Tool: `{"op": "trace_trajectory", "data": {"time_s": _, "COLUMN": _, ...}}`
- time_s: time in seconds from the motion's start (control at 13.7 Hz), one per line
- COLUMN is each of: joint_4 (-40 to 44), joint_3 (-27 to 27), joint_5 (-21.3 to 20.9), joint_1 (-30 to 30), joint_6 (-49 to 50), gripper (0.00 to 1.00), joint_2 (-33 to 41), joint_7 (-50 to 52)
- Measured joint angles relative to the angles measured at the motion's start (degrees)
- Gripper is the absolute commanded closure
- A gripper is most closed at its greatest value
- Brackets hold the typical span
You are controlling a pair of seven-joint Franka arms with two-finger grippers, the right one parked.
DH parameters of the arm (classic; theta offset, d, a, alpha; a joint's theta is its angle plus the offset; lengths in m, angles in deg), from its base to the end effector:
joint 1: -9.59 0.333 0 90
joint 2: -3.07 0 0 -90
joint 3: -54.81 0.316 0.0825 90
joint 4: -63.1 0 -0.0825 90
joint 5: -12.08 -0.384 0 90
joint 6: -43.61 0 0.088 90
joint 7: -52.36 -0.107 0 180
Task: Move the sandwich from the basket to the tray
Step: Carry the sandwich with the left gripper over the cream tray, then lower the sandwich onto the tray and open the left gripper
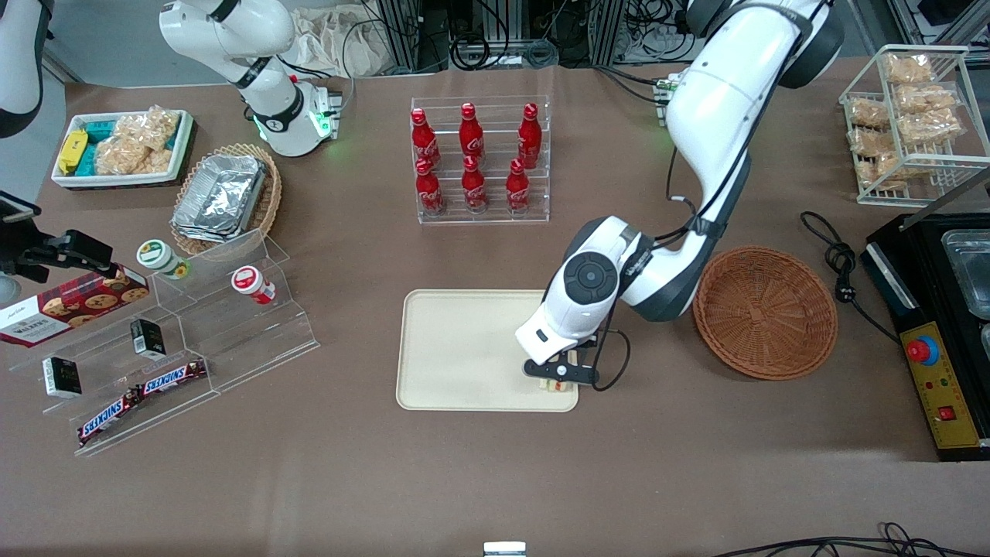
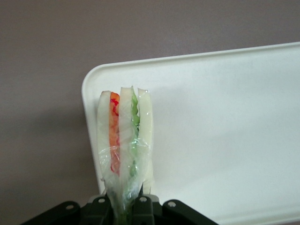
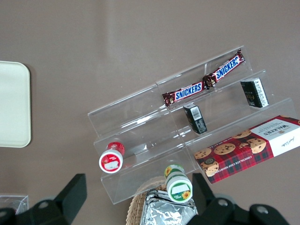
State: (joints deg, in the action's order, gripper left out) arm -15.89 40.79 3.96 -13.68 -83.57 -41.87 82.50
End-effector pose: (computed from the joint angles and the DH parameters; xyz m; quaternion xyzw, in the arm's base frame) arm 0.6156 -0.4135 0.2624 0.9967 -0.0650 0.0187 0.0443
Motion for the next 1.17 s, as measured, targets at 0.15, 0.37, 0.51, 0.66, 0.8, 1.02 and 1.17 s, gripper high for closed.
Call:
{"op": "trace_trajectory", "data": {"time_s": 0.15, "joint_4": 0.0, "joint_3": 0.0, "joint_5": 0.0, "joint_1": -0.1, "joint_6": -1.6, "gripper": 0.67, "joint_2": -2.1, "joint_7": 1.3}}
{"op": "trace_trajectory", "data": {"time_s": 0.37, "joint_4": 0.4, "joint_3": 0.0, "joint_5": 0.0, "joint_1": -0.1, "joint_6": -1.8, "gripper": 0.01, "joint_2": -2.6, "joint_7": 2.3}}
{"op": "trace_trajectory", "data": {"time_s": 0.51, "joint_4": 1.2, "joint_3": 0.0, "joint_5": 0.0, "joint_1": -0.1, "joint_6": 0.2, "gripper": 0.01, "joint_2": -2.4, "joint_7": 3.4}}
{"op": "trace_trajectory", "data": {"time_s": 0.66, "joint_4": 2.4, "joint_3": 0.0, "joint_5": 0.0, "joint_1": -0.1, "joint_6": 5.5, "gripper": 0.01, "joint_2": -1.2, "joint_7": 3.8}}
{"op": "trace_trajectory", "data": {"time_s": 0.8, "joint_4": 3.3, "joint_3": 0.1, "joint_5": 0.0, "joint_1": 0.2, "joint_6": 11.7, "gripper": 0.01, "joint_2": 2.1, "joint_7": 3.8}}
{"op": "trace_trajectory", "data": {"time_s": 1.02, "joint_4": 3.6, "joint_3": 0.5, "joint_5": -0.1, "joint_1": 2.3, "joint_6": 20.1, "gripper": 0.01, "joint_2": 9.8, "joint_7": 3.0}}
{"op": "trace_trajectory", "data": {"time_s": 1.17, "joint_4": 3.6, "joint_3": 0.6, "joint_5": -0.1, "joint_1": 5.5, "joint_6": 25.9, "gripper": 0.01, "joint_2": 14.7, "joint_7": -1.7}}
